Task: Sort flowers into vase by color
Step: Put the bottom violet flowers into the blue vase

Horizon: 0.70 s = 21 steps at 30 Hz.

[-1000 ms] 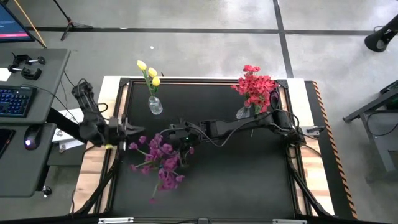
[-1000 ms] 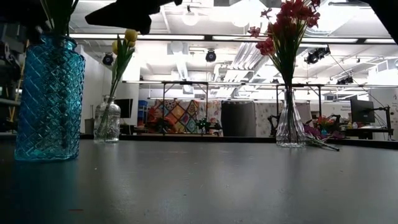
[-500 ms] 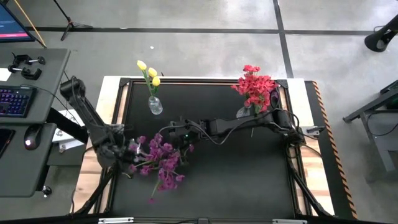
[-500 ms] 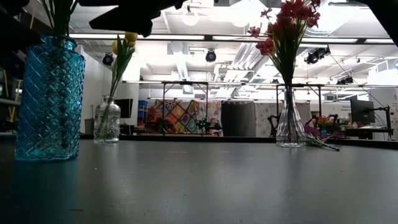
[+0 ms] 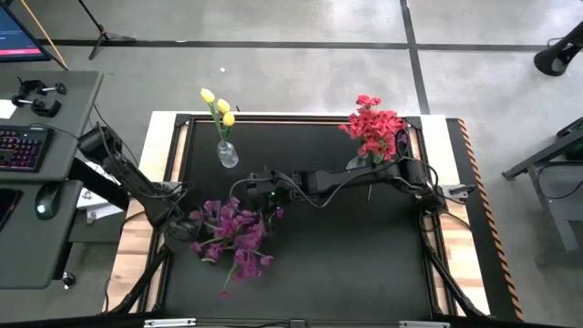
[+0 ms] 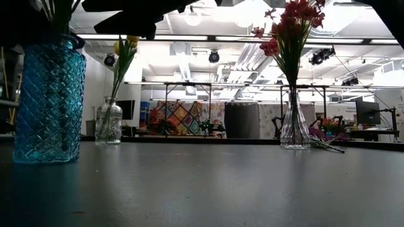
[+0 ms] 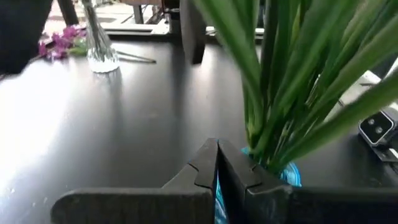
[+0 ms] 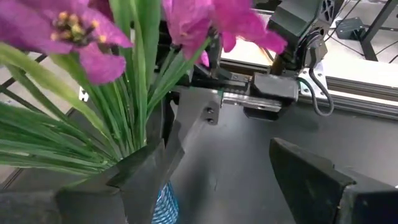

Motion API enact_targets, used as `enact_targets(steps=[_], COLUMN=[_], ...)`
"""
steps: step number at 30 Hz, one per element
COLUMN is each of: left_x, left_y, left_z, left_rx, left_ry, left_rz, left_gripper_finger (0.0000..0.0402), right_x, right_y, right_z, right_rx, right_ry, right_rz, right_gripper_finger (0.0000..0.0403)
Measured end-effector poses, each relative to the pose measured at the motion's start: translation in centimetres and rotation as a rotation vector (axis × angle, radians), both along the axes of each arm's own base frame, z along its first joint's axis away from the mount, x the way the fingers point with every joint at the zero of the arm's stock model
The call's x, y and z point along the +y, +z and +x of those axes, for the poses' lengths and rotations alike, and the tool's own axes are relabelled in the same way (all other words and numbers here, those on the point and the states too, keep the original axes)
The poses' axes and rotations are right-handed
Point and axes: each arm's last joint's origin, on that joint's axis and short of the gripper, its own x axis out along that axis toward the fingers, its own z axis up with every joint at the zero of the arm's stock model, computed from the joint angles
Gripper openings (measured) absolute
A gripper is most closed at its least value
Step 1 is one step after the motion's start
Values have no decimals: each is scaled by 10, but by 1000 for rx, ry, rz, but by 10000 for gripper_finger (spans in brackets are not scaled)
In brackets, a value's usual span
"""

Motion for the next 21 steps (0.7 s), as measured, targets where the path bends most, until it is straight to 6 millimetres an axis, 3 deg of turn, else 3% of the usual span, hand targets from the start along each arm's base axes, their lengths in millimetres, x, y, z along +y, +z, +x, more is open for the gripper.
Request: enact_targets(steps=[10,21], left_x=[7,8], left_y=[-1,-2], left_z=[4,4], left_rx=[34,44], left_ry=[16,12], left_rz=[37,22], left_gripper_finger=[0,0], right_x=[-10,-48], right_y=[5,44], right_z=[-4,-22], right_rx=[24,-27], right_ry=[-28,-144], right_rz=[-20,-86], right_gripper_finger=[275,275])
